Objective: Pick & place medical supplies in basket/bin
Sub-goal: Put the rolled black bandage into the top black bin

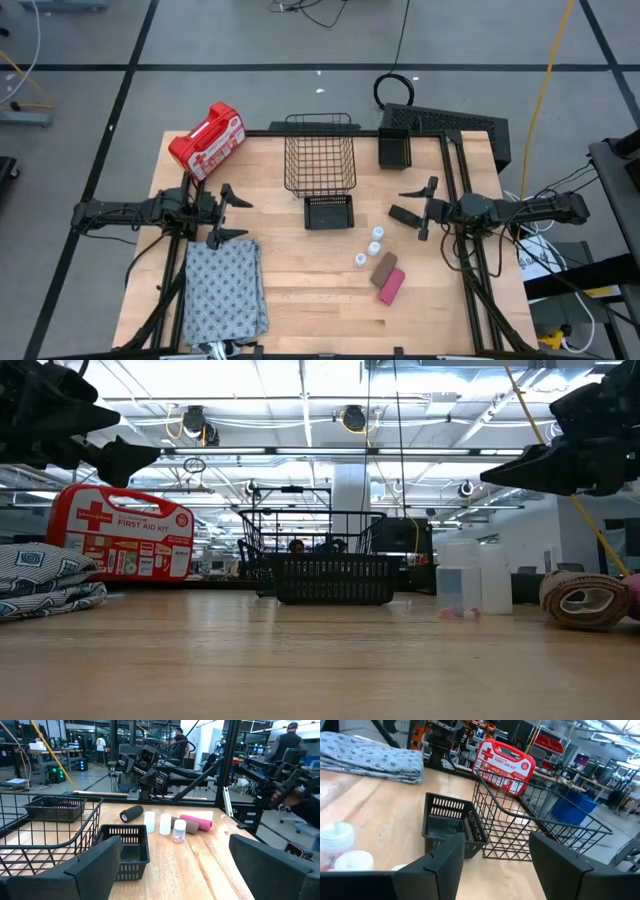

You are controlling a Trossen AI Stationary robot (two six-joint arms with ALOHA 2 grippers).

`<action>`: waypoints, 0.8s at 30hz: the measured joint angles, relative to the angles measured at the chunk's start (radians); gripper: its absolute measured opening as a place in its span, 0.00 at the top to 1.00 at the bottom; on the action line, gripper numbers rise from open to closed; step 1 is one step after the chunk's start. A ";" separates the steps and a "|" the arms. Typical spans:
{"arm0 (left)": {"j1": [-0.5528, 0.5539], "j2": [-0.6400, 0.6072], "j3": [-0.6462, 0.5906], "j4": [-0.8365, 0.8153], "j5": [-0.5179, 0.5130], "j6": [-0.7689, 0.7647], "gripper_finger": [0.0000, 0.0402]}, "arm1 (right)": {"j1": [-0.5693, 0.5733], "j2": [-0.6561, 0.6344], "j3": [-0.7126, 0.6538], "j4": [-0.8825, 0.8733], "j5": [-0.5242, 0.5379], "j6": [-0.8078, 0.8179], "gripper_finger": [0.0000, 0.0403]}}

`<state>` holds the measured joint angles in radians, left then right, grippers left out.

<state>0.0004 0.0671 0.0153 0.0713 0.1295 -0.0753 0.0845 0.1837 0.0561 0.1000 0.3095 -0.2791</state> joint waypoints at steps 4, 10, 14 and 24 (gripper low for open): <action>0.000 0.000 0.000 0.000 0.000 0.000 0.07 | 0.000 0.000 0.000 0.014 0.000 0.203 0.47; 0.000 0.000 0.000 0.000 0.000 0.000 0.07 | 0.000 0.000 0.000 0.115 -0.001 0.516 0.47; 0.000 0.000 0.000 0.000 0.000 0.000 0.07 | 0.000 0.000 0.000 0.204 0.000 0.545 0.47; 0.000 0.000 0.000 0.000 0.000 0.000 0.07 | 0.000 0.024 0.010 0.297 0.141 0.500 0.44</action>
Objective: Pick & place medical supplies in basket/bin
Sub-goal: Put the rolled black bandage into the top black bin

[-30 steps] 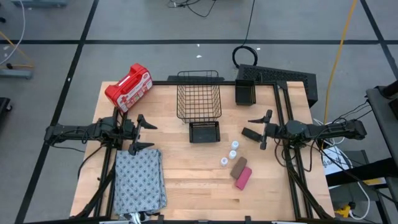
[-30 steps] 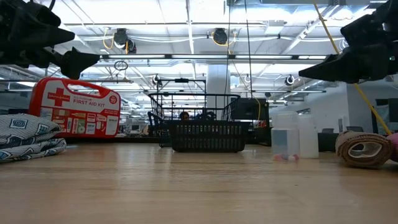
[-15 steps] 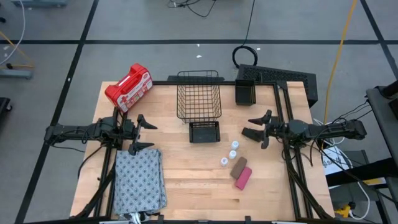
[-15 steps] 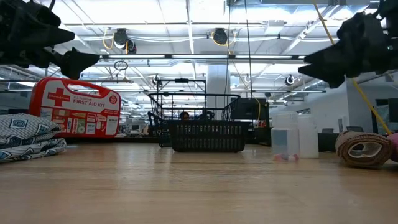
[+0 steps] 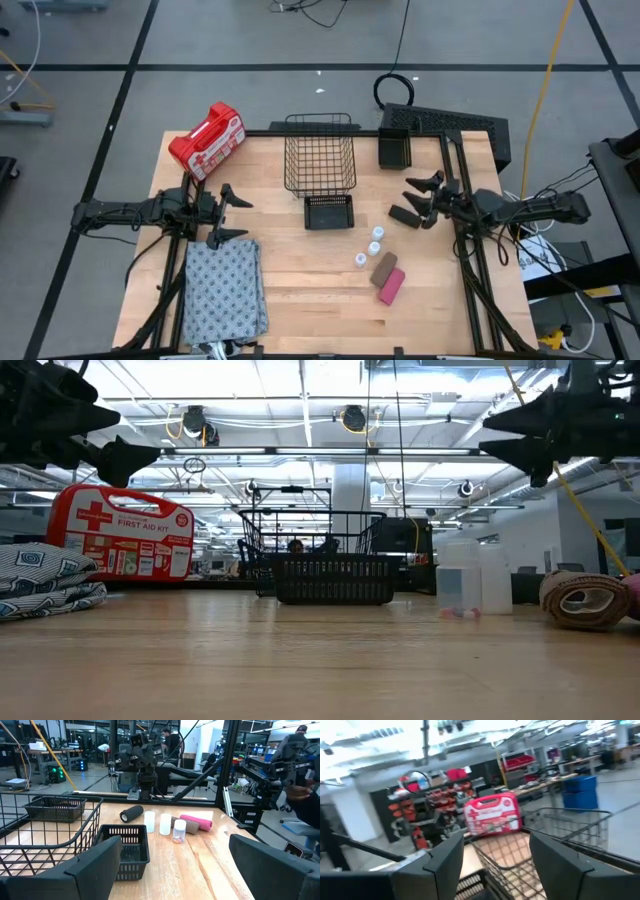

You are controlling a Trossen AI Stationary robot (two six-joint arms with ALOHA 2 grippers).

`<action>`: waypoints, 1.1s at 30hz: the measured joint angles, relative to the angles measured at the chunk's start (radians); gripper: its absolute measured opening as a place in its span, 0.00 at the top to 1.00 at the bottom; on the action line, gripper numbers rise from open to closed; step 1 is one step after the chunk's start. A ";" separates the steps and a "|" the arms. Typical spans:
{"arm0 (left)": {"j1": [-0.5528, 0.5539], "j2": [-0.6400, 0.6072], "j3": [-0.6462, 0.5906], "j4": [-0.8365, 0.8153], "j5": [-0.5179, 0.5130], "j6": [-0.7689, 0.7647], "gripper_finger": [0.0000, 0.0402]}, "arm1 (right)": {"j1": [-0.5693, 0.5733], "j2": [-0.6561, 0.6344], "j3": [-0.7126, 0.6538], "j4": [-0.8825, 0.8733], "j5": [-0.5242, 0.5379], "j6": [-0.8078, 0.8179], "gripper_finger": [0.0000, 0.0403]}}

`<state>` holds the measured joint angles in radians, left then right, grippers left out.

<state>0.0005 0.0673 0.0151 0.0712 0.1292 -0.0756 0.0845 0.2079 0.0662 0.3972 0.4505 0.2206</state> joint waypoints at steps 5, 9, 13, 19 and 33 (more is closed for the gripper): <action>0.000 0.000 0.000 0.000 0.000 0.000 0.07 | 0.000 0.124 0.154 -0.189 0.023 0.004 0.33; 0.000 0.000 0.000 0.001 0.000 0.000 0.07 | 0.000 0.298 0.319 -0.473 0.070 0.024 0.26; 0.000 0.000 0.000 0.001 0.000 0.000 0.07 | -0.013 0.468 0.427 -0.741 0.074 0.102 0.25; 0.000 0.000 0.000 0.001 0.000 0.000 0.07 | -0.035 0.665 0.436 -0.833 -0.027 0.221 0.27; 0.000 0.000 0.000 0.000 0.001 0.000 0.07 | -0.055 0.881 0.438 -0.887 -0.141 0.265 0.30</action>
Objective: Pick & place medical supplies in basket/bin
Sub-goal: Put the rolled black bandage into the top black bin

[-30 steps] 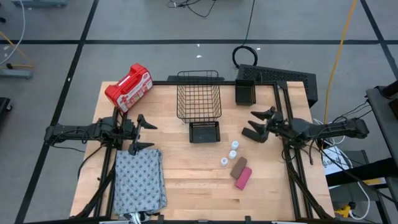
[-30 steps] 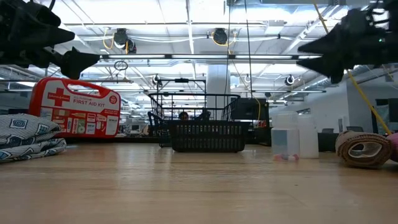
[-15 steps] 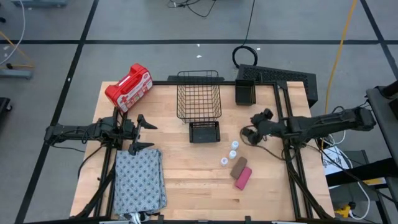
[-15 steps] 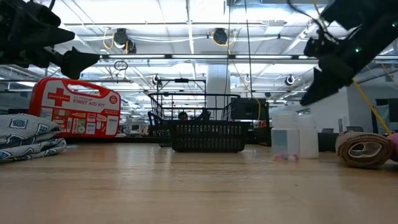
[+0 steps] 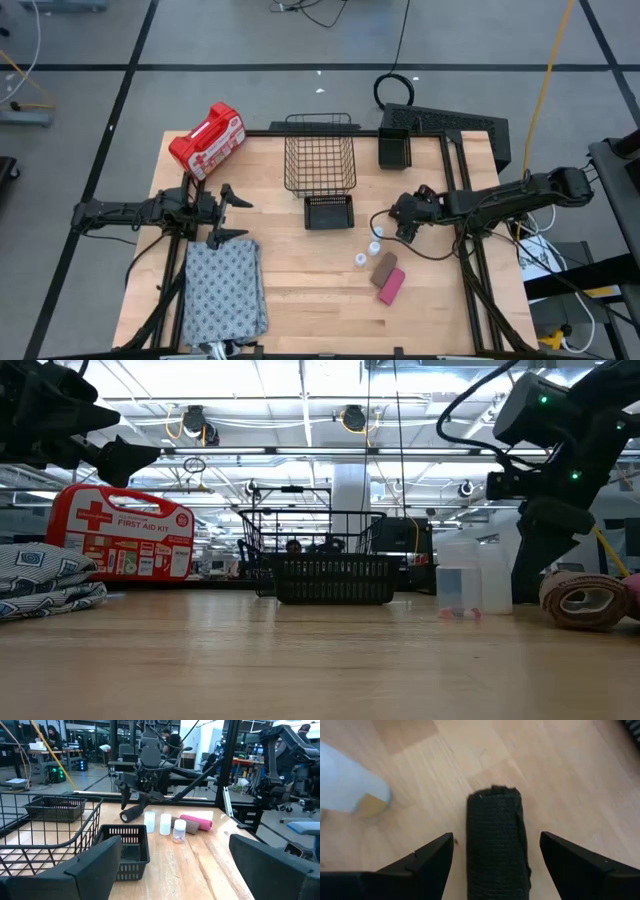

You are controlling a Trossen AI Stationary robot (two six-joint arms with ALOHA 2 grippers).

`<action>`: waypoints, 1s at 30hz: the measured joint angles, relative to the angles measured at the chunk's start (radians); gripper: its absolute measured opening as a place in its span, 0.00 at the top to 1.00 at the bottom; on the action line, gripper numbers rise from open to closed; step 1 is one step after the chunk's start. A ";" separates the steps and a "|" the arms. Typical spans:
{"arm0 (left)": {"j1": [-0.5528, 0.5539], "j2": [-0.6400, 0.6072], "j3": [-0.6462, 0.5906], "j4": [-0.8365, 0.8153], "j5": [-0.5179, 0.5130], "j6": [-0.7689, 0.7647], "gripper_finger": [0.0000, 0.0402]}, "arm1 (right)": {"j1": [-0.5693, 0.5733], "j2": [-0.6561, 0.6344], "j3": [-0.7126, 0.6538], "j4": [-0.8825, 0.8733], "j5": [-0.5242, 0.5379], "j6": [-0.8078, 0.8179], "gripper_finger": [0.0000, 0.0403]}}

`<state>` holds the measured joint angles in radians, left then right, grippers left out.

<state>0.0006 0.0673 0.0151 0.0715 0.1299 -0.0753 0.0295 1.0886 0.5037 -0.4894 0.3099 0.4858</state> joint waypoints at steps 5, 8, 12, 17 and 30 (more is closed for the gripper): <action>0.000 0.000 0.000 0.000 0.000 0.000 0.07 | -0.013 0.015 -0.013 0.001 -0.001 -0.001 0.33; 0.000 0.000 0.000 0.000 0.000 0.000 0.07 | -0.018 0.021 -0.031 0.006 -0.023 -0.001 0.36; 0.000 0.000 0.000 0.000 0.000 0.000 0.07 | -0.020 0.023 -0.069 0.036 -0.053 0.000 0.42; 0.000 0.000 0.000 0.000 0.000 0.000 0.07 | -0.022 0.022 -0.087 0.064 -0.052 -0.011 0.49; 0.000 0.000 0.000 0.000 0.000 0.000 0.07 | -0.022 0.023 -0.092 0.245 -0.049 -0.172 0.61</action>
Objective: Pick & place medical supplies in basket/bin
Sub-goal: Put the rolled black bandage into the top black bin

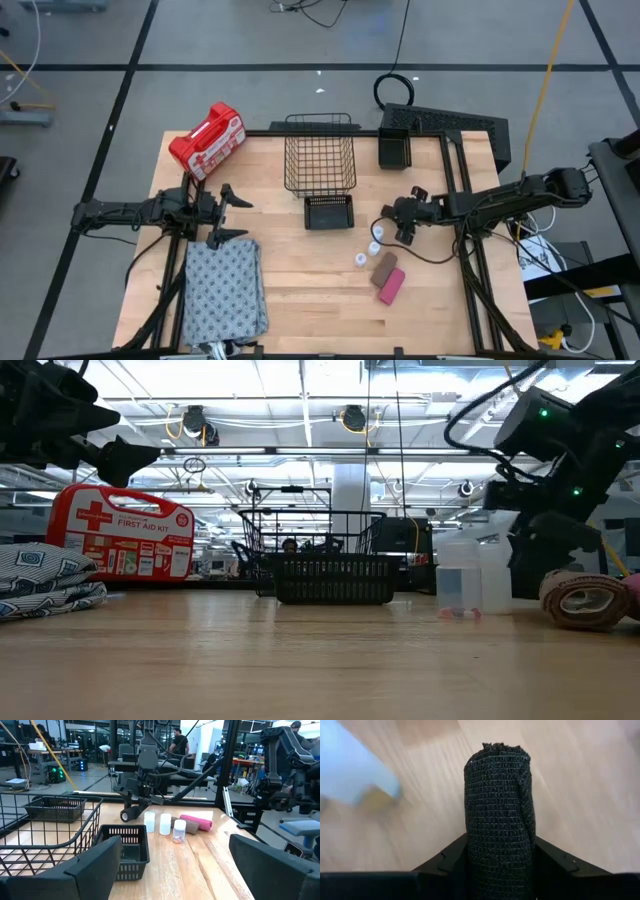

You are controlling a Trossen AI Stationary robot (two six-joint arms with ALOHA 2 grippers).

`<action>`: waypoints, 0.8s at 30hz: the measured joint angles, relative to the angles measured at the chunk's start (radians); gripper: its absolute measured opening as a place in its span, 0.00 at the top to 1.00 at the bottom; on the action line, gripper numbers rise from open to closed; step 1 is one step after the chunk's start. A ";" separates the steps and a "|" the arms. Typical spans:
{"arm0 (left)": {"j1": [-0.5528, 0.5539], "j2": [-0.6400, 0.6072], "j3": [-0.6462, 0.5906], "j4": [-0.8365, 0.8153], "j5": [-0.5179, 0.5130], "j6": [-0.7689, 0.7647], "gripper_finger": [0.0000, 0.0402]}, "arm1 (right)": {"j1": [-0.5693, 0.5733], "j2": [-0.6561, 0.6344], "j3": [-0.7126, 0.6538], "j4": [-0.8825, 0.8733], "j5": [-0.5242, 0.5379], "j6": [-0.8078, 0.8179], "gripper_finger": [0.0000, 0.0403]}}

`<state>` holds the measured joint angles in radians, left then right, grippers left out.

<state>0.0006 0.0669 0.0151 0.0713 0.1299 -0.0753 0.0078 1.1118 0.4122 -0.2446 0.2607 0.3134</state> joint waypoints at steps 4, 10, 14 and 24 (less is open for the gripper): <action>0.000 0.000 0.000 0.000 0.000 0.000 0.07 | -0.001 0.000 0.000 0.085 0.001 -0.049 0.61; 0.000 0.000 0.000 0.000 0.000 0.000 0.07 | -0.044 -0.008 0.000 0.163 0.012 -0.136 0.62; 0.000 0.000 0.000 0.000 0.000 0.000 0.07 | -0.101 -0.030 0.002 0.217 0.052 -0.154 0.61; 0.000 0.000 0.000 0.000 0.000 0.000 0.07 | -0.309 -0.128 0.003 0.418 0.052 -0.145 0.63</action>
<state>0.0006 0.0669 0.0151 0.0712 0.1299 -0.0757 -0.3012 0.9836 0.4149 0.1737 0.3131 0.1683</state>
